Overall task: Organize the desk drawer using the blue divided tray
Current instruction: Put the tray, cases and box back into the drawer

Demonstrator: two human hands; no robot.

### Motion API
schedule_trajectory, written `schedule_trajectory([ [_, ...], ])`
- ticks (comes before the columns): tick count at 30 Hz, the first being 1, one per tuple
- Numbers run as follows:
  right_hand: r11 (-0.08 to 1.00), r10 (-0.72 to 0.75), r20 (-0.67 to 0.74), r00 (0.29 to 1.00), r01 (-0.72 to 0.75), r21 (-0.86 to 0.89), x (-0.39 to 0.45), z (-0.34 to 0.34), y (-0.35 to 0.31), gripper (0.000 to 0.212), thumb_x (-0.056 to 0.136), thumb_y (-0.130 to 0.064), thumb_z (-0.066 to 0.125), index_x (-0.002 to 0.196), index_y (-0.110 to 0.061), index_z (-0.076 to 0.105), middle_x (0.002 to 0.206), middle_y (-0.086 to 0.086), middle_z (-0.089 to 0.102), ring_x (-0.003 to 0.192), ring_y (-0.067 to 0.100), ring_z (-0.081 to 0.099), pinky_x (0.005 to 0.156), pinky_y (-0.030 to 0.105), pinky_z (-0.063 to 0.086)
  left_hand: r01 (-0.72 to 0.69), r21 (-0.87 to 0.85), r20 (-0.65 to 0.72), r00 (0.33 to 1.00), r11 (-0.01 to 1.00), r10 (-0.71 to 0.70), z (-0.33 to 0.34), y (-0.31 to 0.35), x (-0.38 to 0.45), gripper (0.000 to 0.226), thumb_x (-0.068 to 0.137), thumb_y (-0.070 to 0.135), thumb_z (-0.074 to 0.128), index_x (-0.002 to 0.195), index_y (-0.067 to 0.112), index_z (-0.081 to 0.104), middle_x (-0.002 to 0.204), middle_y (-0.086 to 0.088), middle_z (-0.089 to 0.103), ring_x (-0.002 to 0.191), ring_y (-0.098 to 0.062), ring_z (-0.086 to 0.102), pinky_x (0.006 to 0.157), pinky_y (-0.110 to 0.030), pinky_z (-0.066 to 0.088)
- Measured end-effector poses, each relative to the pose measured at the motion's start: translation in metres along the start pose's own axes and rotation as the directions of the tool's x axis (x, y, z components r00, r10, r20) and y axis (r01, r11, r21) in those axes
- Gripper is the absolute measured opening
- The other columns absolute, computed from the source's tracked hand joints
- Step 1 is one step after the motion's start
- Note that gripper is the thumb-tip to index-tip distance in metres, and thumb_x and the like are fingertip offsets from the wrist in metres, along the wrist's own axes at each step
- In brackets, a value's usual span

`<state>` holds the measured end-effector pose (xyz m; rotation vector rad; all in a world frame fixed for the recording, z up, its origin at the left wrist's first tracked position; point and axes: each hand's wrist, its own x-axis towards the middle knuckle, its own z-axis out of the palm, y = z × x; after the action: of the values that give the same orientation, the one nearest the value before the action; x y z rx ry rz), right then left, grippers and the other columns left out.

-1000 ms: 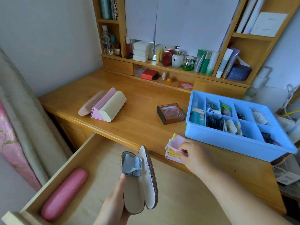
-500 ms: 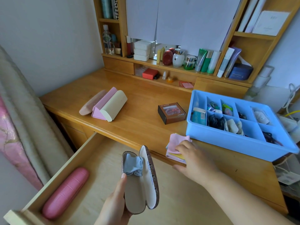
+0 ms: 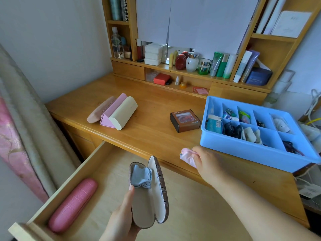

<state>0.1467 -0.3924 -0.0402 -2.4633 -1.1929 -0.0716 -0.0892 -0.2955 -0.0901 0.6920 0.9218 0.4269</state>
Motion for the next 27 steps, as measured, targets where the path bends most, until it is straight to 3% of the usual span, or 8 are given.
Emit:
schedule_trajectory([
  [4,0.989,0.116,0.0,0.993,-0.115,0.088,0.017,0.002,0.007,0.012,0.097,-0.026,0.047,0.108,-0.023,0.046,0.094,-0.009,0.049,0.084,0.011,0.053,0.067,0.026,0.048,0.008,-0.009,0.005,1.0,1.0,-0.008,0.002,-0.002,0.002,0.037,0.08,0.046,0.063,0.097,0.013,0.067,0.088,-0.008,0.075,0.078,-0.028,0.072,0.067,-0.042,0.056],
  [8,0.991,0.109,-0.02,0.994,-0.111,-0.08,0.021,0.011,0.01,0.017,0.097,-0.028,0.046,0.091,-0.018,0.058,0.089,-0.005,0.05,0.076,0.01,0.051,0.06,0.019,0.036,0.017,-0.02,-0.001,1.0,1.0,-0.017,0.001,-0.005,0.005,0.04,0.073,0.047,0.067,0.096,0.015,0.068,0.09,-0.008,0.075,0.081,-0.028,0.072,0.071,-0.043,0.055],
  [10,0.993,0.12,0.014,0.993,-0.12,-0.012,0.017,0.011,0.014,0.021,0.096,-0.029,0.047,0.09,-0.017,0.064,0.088,-0.006,0.054,0.079,0.011,0.055,0.059,0.016,0.035,0.015,-0.016,0.012,1.0,1.0,-0.015,0.001,-0.007,0.005,0.044,0.067,0.048,0.069,0.094,0.014,0.069,0.092,-0.008,0.075,0.081,-0.028,0.072,0.07,-0.041,0.055],
  [14,0.945,0.171,0.257,0.951,-0.233,0.232,0.014,-0.007,0.02,0.015,0.089,-0.024,0.055,0.093,-0.03,0.068,0.096,-0.015,0.06,0.089,0.007,0.057,0.063,0.014,0.042,0.024,0.002,0.014,1.0,1.0,-0.024,0.001,-0.007,0.006,0.049,0.065,0.049,0.069,0.097,0.012,0.068,0.091,-0.009,0.075,0.081,-0.027,0.072,0.07,-0.041,0.055],
  [16,0.951,0.195,0.33,0.923,-0.261,0.168,0.019,-0.015,0.014,0.017,0.089,-0.024,0.056,0.101,-0.032,0.063,0.1,-0.011,0.063,0.092,0.012,0.058,0.07,0.023,0.05,0.031,0.005,0.023,0.999,1.0,-0.031,0.0,-0.005,0.006,0.049,0.068,0.05,0.067,0.101,0.014,0.067,0.093,-0.009,0.075,0.082,-0.028,0.072,0.071,-0.043,0.056],
  [19,0.963,0.249,0.438,0.864,-0.27,-0.015,0.031,-0.024,0.004,0.04,0.087,-0.022,0.06,0.126,-0.024,0.051,0.121,-0.001,0.058,0.108,0.018,0.056,0.086,0.03,0.05,0.034,0.002,0.027,0.999,0.999,-0.034,0.0,-0.003,0.006,0.044,0.077,0.05,0.064,0.104,0.015,0.066,0.095,-0.009,0.075,0.084,-0.029,0.072,0.07,-0.042,0.056],
  [23,0.967,0.254,0.584,0.771,-0.21,-0.144,0.037,-0.034,-0.006,0.009,0.087,-0.025,0.056,0.089,-0.017,0.059,0.088,0.004,0.057,0.086,0.017,0.056,0.061,0.02,0.04,0.025,-0.012,0.023,0.999,1.0,-0.024,0.004,-0.002,0.003,0.035,0.084,0.046,0.061,0.096,0.014,0.068,0.089,-0.007,0.075,0.08,-0.027,0.073,0.065,-0.038,0.055],
  [27,0.96,0.231,0.608,0.759,-0.278,-0.017,0.027,-0.035,-0.007,0.008,0.084,-0.021,0.057,0.079,-0.018,0.052,0.079,0.003,0.053,0.072,0.014,0.052,0.055,0.021,0.035,0.01,-0.035,0.043,0.999,0.999,-0.009,0.006,-0.001,0.0,0.043,0.072,0.051,0.064,0.095,0.015,0.07,0.093,-0.007,0.075,0.083,-0.027,0.072,0.079,-0.048,0.055],
])
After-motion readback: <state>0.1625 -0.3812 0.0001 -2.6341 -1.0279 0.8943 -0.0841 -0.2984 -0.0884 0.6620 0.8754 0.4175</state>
